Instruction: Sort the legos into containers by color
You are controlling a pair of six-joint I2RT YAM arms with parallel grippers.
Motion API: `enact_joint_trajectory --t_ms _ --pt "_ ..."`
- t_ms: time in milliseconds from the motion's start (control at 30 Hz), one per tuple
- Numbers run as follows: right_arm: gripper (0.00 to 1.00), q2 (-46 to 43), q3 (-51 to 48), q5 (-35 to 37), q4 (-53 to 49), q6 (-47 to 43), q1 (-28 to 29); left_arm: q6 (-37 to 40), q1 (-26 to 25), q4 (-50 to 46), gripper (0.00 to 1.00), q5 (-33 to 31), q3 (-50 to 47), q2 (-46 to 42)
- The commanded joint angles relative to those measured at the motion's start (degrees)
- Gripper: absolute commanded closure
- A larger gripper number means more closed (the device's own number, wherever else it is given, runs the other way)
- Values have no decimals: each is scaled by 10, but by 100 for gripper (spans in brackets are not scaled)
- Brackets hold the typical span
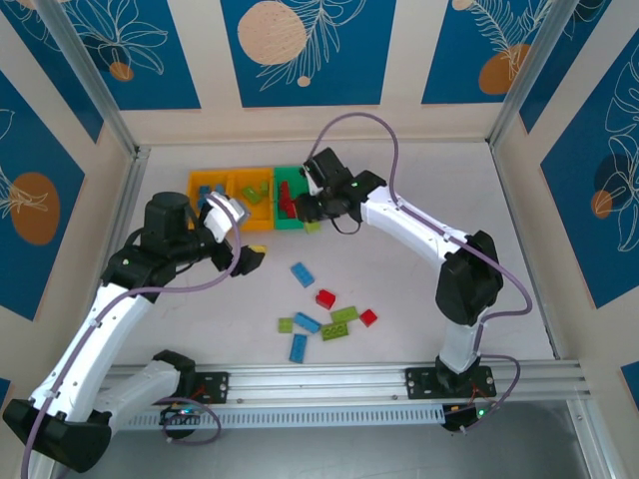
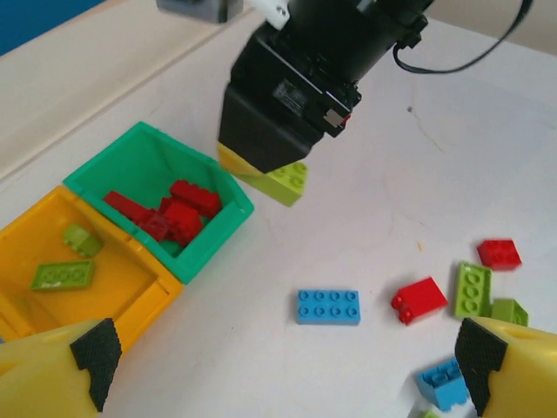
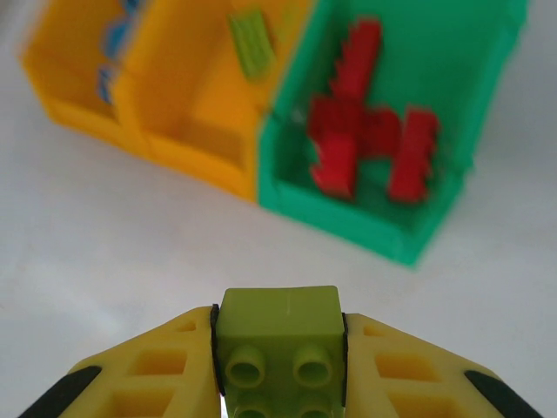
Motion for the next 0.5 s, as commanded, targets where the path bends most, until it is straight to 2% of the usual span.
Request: enact_joint_trajectory --t_ms 0,167,300,400,467 --pt "74 71 51 -26 108 1 9 -101 -3 56 0 -43 -9 5" --pt "74 224 245 -31 95 -25 19 -170 -3 67 0 -61 -17 20" --pt "72 353 440 -28 30 -30 22 -191 -3 63 0 -91 -29 11" --pt "56 419 550 -36 -19 -24 19 -212 -3 46 0 -115 -35 7" --pt "46 425 580 -41 -38 -24 18 -232 -3 28 0 -126 -36 11"
